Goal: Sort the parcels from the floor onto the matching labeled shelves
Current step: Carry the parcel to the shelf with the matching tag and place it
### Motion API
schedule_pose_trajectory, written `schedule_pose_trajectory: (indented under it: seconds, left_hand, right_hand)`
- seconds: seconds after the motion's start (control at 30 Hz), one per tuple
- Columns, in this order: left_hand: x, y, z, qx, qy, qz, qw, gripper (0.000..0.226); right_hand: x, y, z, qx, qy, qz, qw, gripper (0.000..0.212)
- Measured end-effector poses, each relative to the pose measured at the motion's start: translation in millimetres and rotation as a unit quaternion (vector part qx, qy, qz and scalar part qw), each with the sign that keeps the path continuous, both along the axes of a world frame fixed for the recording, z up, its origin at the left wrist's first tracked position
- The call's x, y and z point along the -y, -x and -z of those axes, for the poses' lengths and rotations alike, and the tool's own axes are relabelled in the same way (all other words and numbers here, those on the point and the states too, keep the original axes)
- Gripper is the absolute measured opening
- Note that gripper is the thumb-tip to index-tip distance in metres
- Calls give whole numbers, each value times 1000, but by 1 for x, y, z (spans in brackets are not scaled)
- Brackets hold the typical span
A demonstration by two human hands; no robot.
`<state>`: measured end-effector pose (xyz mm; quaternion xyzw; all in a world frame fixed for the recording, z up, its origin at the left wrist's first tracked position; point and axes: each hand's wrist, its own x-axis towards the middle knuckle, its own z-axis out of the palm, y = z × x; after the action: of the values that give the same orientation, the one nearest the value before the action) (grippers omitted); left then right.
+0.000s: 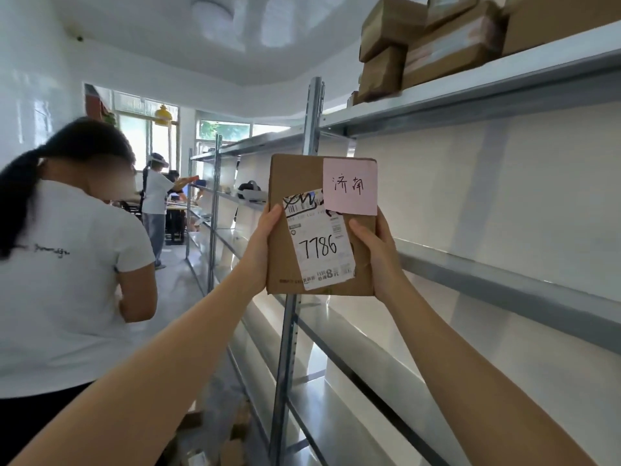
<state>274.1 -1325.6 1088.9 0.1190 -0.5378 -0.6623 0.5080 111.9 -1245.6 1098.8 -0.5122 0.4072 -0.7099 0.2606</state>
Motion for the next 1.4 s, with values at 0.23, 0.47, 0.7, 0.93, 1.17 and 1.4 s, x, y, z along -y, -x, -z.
schedule_pose_trajectory:
  seconds: [0.23,0.47,0.7,0.93,1.17,1.4]
  left_hand:
    - [99,45,4,6,-15,26,1000,58]
    - [205,95,7,1,-9,67,998,56]
    - [326,138,-11,33,18,121,992,41]
    - [440,195,-40,64,43,160,984,42]
    - [500,249,-39,87,-29,230,969,26]
    - [523,286,-35,133,-94,254,953,27]
  right_hand:
    - [97,43,6,19,-11,25,999,49]
    - [192,88,7,11,-6,56,998,58]
    - [296,121,-2,30,28,114,993,58]
    - [385,154,-27,49,41,192,979,55]
    - [429,197,-46,118,-64,240,961,38]
    - [450,226,-66,129,-241,299,914,14]
